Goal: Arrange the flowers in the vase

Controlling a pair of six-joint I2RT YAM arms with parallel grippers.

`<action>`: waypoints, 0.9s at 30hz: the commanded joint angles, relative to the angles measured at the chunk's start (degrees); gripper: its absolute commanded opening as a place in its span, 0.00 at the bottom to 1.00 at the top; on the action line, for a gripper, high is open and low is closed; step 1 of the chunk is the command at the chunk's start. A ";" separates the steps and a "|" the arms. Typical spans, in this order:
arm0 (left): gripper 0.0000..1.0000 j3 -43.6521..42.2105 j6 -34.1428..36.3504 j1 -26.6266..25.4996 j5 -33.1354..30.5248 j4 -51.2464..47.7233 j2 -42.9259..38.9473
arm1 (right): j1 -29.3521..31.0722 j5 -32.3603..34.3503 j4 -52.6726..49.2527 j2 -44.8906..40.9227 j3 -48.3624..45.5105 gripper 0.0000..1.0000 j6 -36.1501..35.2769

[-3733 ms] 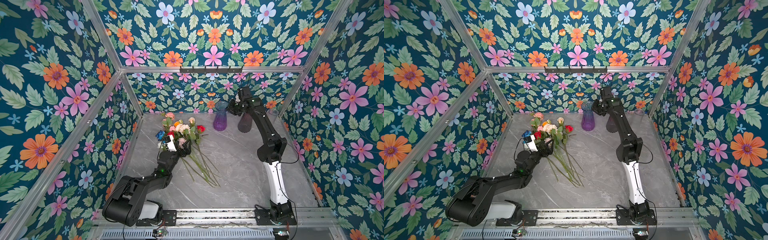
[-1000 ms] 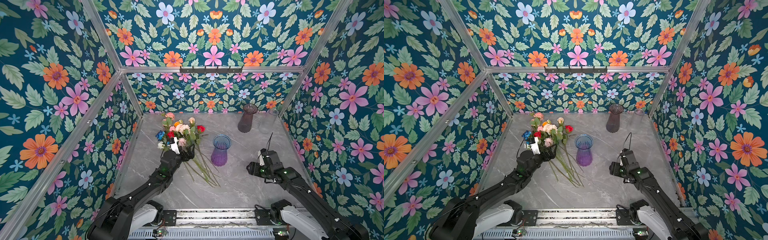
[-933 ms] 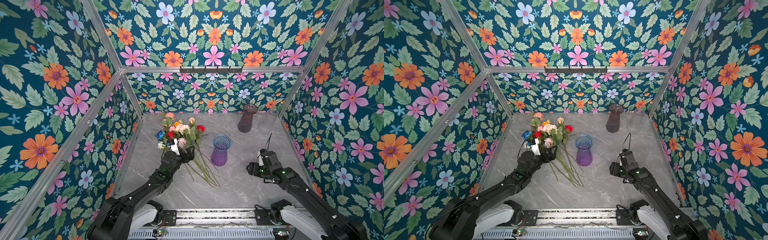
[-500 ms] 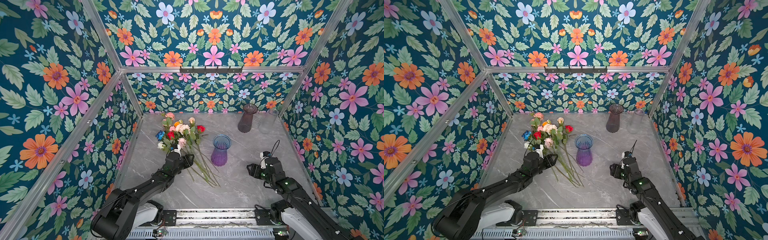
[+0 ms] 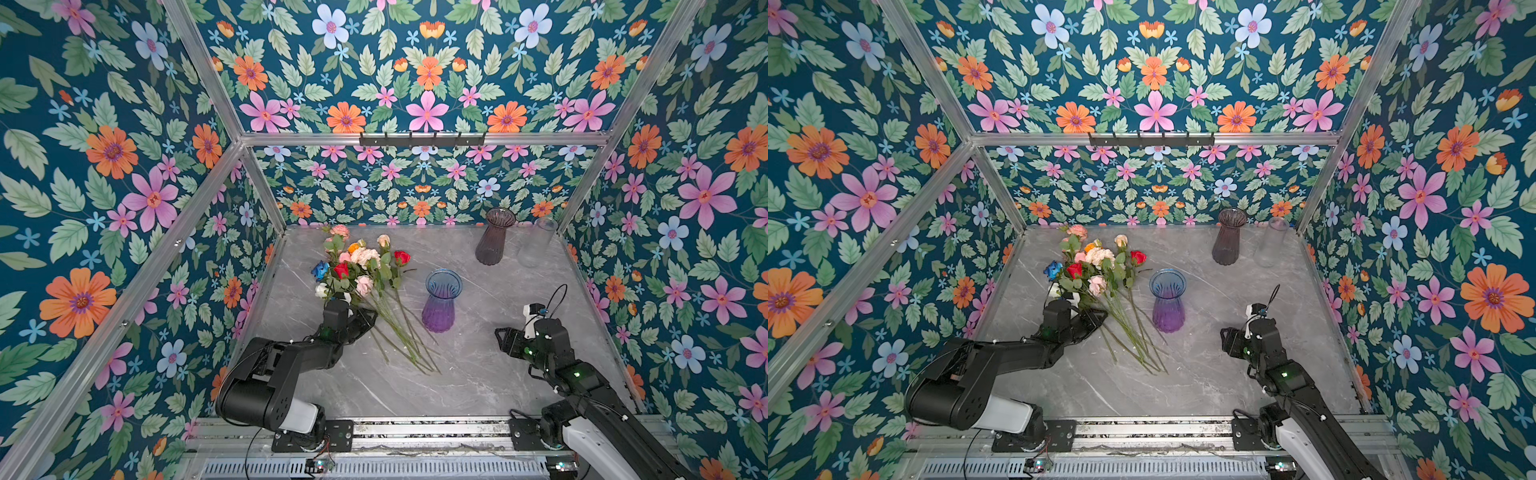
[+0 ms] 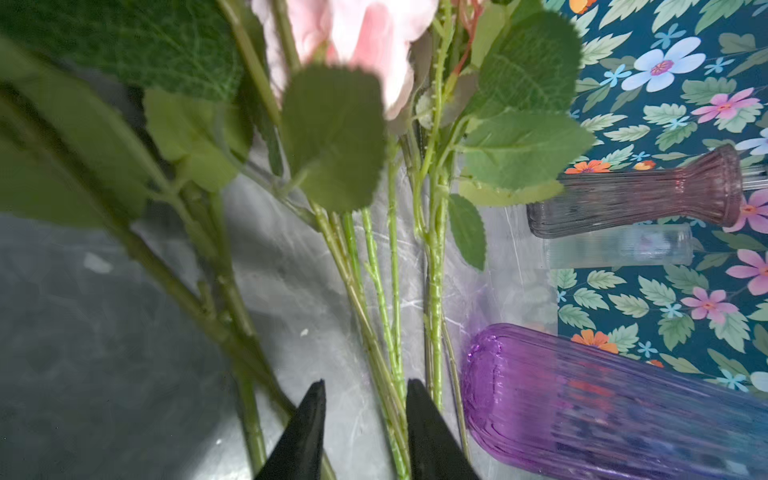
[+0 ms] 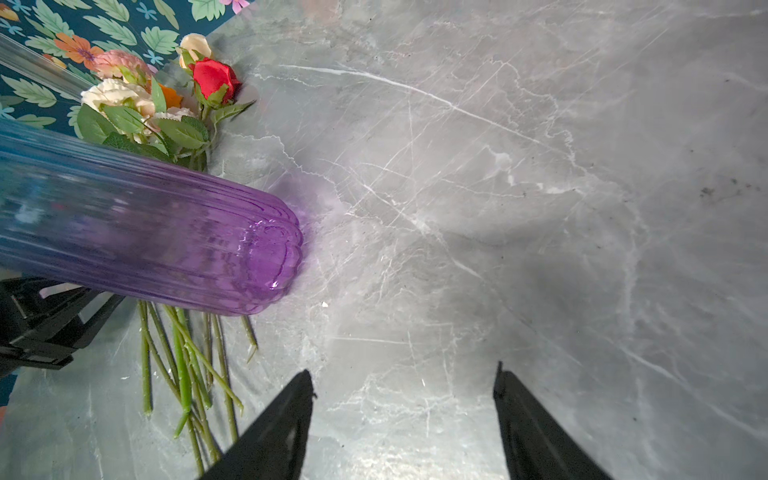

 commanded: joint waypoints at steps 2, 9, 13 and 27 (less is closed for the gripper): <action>0.38 1.06 -1.08 0.80 3.02 4.99 1.54 | 0.02 0.72 0.88 -0.05 0.01 0.70 0.29; 0.41 4.32 0.92 2.18 3.54 5.13 6.22 | 0.07 0.53 1.04 0.54 0.14 0.70 0.19; 0.40 5.52 1.44 3.13 4.22 6.10 9.38 | 0.10 0.36 1.22 0.75 0.20 0.70 0.19; 0.04 4.96 0.32 5.25 6.66 8.00 5.59 | 0.09 0.36 1.31 1.52 0.30 0.70 0.19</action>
